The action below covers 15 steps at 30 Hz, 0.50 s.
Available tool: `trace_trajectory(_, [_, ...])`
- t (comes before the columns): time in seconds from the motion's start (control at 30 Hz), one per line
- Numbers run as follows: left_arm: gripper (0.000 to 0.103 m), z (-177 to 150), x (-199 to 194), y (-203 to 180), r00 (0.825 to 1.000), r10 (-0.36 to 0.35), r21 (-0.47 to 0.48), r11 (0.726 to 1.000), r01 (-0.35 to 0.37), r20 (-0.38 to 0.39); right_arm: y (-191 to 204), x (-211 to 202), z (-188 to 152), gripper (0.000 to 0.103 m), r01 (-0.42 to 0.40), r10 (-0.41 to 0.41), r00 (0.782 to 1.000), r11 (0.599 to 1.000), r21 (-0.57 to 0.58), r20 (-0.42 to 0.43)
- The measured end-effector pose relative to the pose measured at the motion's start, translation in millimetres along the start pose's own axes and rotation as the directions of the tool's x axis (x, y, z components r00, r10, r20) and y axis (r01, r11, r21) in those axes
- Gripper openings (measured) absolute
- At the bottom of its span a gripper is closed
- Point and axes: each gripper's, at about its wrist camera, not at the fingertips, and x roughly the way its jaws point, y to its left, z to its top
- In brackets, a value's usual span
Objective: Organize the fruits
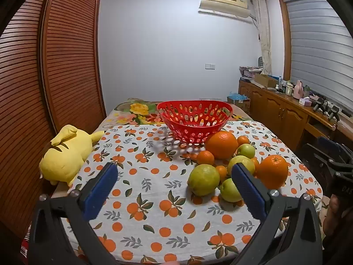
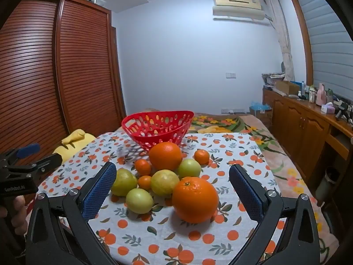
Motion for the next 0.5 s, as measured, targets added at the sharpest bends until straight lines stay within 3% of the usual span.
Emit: trace_trajectory(0.5, [0.103,2.6,-3.1,-3.3,1.0,0.0,0.009,1.0,0.0,-0.006,0.6,-2.2,0.7,0.103,-0.002,0.002,1.0,1.0,-0.003,0.008])
